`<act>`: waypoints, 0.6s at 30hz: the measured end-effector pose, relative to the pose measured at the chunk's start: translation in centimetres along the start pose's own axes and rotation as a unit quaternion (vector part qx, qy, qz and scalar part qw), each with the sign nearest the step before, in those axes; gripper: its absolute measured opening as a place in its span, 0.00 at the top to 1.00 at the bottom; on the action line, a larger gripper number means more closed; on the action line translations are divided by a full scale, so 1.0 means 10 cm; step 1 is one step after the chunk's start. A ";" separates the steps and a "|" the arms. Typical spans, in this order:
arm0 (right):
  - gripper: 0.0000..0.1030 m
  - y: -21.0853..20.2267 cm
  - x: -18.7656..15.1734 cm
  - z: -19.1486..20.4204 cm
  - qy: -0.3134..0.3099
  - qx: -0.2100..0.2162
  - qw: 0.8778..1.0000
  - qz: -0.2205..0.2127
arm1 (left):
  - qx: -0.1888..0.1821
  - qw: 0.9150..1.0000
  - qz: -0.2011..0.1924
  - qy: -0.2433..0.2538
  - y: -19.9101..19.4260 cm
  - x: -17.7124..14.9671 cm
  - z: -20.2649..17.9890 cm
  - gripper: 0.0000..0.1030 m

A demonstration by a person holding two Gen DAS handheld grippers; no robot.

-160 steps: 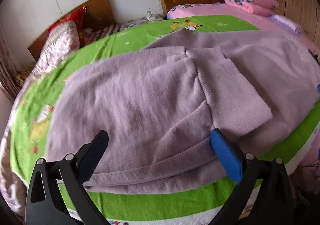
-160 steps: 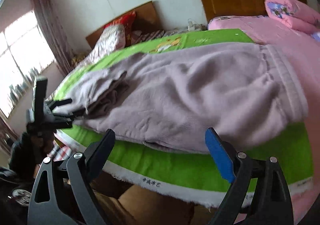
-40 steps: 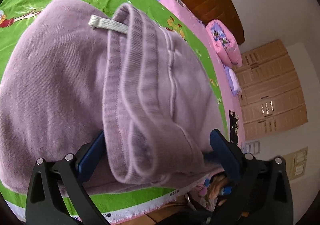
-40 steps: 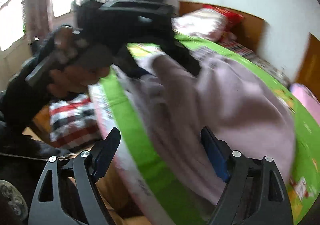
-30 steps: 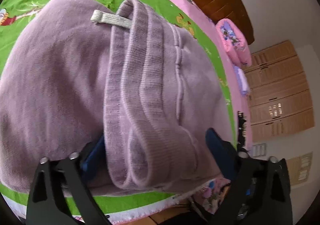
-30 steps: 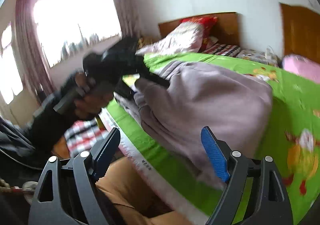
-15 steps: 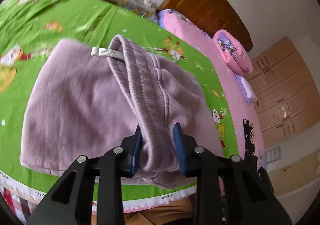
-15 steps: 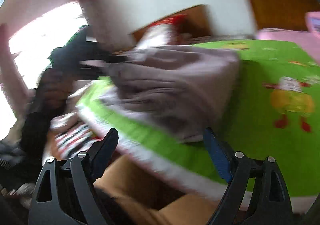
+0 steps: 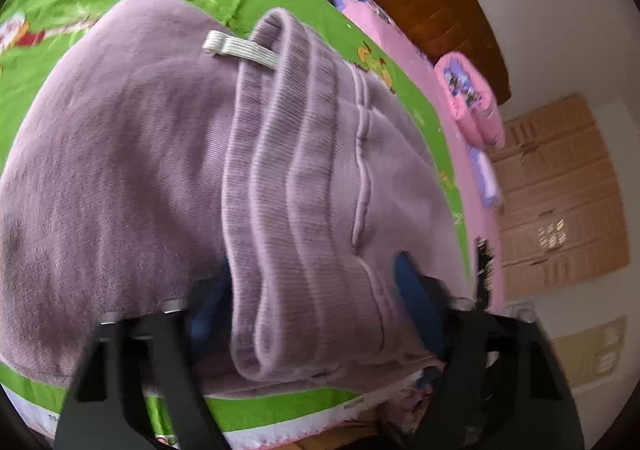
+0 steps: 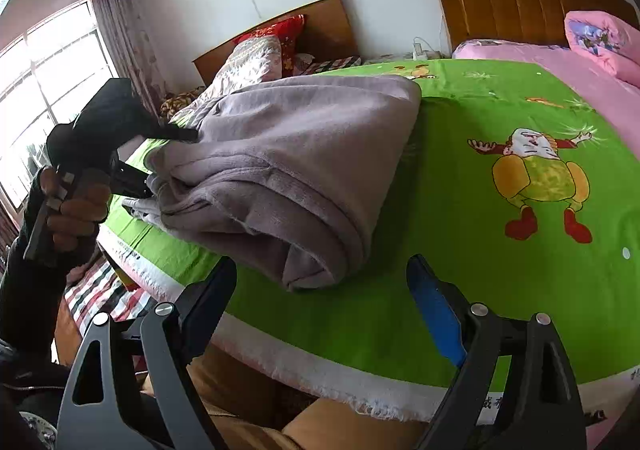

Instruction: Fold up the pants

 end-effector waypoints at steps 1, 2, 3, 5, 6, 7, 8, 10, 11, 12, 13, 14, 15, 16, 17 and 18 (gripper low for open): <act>0.17 0.00 0.00 0.00 -0.001 -0.003 1.000 -0.001 | 0.003 1.000 0.004 0.004 0.01 -0.01 -0.04 0.53; 0.17 -0.01 0.00 0.01 -0.002 -0.009 1.000 -0.004 | 0.011 1.000 -0.006 0.019 -0.01 -0.03 -0.11 0.66; 0.17 -0.01 0.01 0.01 -0.002 -0.015 1.000 -0.006 | 0.014 0.999 -0.016 0.032 -0.06 -0.04 -0.18 0.71; 0.16 -0.04 -0.01 -0.01 0.003 -0.032 0.999 -0.009 | 0.002 0.998 -0.035 0.043 -0.19 -0.07 -0.36 0.74; 0.15 -0.02 0.00 -0.02 0.006 -0.040 0.999 -0.007 | -0.005 0.998 -0.043 0.053 -0.25 -0.07 -0.48 0.74; 0.15 0.00 0.00 -0.02 0.009 -0.047 0.999 -0.002 | -0.011 0.997 -0.049 0.062 -0.29 -0.06 -0.58 0.74; 0.15 0.01 0.00 -0.02 0.013 -0.050 0.999 0.000 | -0.020 0.996 -0.053 0.072 -0.35 -0.05 -0.70 0.74; 0.15 0.03 0.02 -0.02 0.024 -0.050 0.998 0.002 | -0.037 0.995 -0.053 0.081 -0.37 -0.02 -0.88 0.75; 0.15 0.05 0.04 -0.02 0.030 -0.055 0.998 0.001 | -0.044 0.994 -0.052 0.087 -0.38 0.00 -0.99 0.75; 0.15 0.08 0.07 -0.01 0.035 -0.062 0.997 0.002 | -0.050 0.993 -0.051 0.092 -0.38 0.02 -1.09 0.75; 0.15 0.11 0.09 0.01 0.039 -0.069 0.997 0.002 | -0.053 0.993 -0.049 0.095 -0.36 0.05 -1.18 0.75; 0.15 0.14 0.11 0.05 0.036 -0.083 0.996 0.002 | -0.060 0.992 -0.047 0.099 -0.34 0.09 -1.31 0.76; 0.15 0.17 0.12 0.07 0.029 -0.101 0.994 0.003 | -0.066 0.991 -0.047 0.103 -0.32 0.15 -1.44 0.76; 0.15 0.20 0.13 0.12 0.018 -0.124 0.992 0.003 | -0.069 0.990 -0.048 0.111 -0.35 0.23 -1.60 0.77; 0.15 0.23 0.15 0.17 0.007 -0.143 0.990 0.000 | -0.070 0.989 -0.053 0.118 -0.39 0.29 -1.70 0.77; 0.15 0.23 0.17 0.21 0.000 -0.155 0.988 -0.006 | -0.073 0.987 -0.059 0.129 -0.46 0.34 -1.80 0.77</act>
Point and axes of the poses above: each gripper's, at about its wrist camera, not at the fingertips, and y roughly the way its jaws point, z to its left, x to its top, the point moved 2 cm from there along y, roughly the way its jaws point, and after that the axes turned 13 degrees about -x, right-handed, at the moved point
